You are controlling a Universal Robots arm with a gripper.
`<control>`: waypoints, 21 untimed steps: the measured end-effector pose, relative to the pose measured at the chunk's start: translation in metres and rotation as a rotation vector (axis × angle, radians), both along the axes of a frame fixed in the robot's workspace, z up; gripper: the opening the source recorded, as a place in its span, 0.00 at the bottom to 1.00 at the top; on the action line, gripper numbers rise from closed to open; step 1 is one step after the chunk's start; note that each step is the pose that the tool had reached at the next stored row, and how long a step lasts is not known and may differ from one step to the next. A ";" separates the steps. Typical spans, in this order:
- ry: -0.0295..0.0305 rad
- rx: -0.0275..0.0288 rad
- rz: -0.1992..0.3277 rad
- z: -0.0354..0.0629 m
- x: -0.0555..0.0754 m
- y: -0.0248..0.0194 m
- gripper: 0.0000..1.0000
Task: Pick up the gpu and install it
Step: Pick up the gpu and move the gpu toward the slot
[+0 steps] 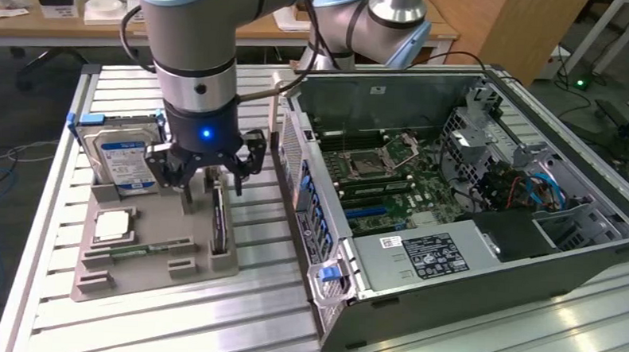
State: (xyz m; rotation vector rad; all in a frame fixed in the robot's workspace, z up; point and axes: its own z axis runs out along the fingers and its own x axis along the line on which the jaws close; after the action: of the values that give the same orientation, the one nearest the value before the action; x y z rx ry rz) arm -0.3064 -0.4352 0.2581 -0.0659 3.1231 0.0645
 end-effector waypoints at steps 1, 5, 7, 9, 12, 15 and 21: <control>-0.0001 0.0000 -0.004 -0.0018 0.000 0.0010 0.72; 0.0000 0.0000 -0.015 -0.0088 0.000 0.0028 0.72; -0.0001 -0.0001 -0.017 -0.0123 0.000 0.0028 0.72; -0.0003 0.0000 -0.019 -0.0159 0.000 0.0028 0.72; -0.0003 0.0000 -0.022 -0.0215 0.000 0.0028 0.72; -0.0003 0.0000 -0.027 -0.0269 0.000 0.0028 0.72; -0.0004 0.0000 -0.047 -0.0372 0.000 0.0028 0.72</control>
State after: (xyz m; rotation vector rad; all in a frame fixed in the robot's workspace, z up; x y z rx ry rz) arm -0.3063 -0.4324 0.2208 0.0078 3.1224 0.0638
